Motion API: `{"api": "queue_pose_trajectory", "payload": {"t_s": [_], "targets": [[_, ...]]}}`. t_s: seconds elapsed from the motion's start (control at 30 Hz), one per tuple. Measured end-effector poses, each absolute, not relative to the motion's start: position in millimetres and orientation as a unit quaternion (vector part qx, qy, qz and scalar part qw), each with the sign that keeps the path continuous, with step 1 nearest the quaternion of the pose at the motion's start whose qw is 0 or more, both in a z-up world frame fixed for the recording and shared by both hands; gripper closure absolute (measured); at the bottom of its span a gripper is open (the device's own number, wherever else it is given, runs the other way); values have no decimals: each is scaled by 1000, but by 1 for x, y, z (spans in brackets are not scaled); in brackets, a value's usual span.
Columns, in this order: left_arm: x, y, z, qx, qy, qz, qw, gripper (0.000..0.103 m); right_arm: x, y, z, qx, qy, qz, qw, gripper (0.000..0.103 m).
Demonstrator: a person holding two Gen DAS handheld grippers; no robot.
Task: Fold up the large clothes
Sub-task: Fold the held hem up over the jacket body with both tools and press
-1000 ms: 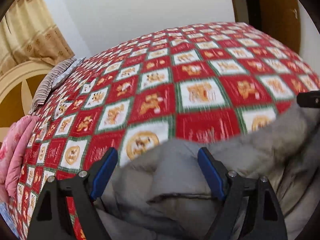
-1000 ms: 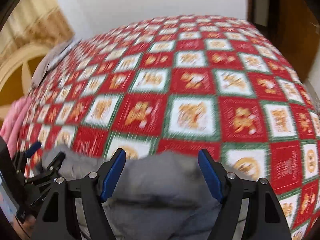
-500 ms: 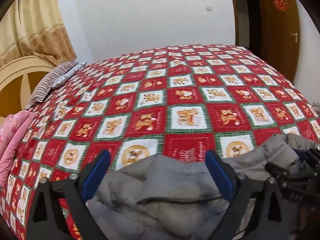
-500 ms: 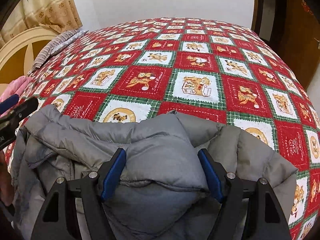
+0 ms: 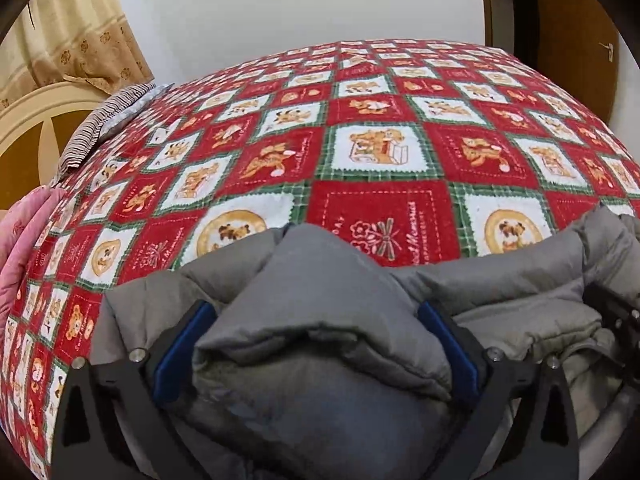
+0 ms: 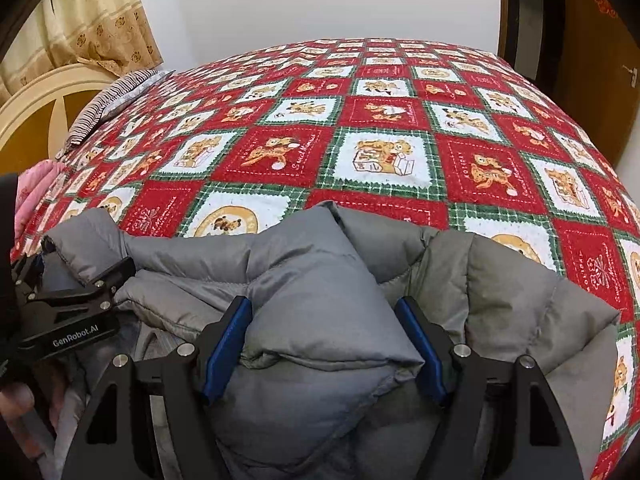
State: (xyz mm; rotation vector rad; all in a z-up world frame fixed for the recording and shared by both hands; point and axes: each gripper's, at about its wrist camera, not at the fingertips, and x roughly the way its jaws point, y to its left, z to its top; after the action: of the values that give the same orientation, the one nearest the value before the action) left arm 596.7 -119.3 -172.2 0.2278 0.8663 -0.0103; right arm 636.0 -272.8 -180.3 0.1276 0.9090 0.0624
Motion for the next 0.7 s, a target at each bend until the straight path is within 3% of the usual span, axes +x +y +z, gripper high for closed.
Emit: {"api": "queue_pose_trajectory", "payload": {"t_s": [0.7], "targets": [[597,-123,-177,123,412,5,903,0,640,-265,-186,35,444,16,895,27]]}}
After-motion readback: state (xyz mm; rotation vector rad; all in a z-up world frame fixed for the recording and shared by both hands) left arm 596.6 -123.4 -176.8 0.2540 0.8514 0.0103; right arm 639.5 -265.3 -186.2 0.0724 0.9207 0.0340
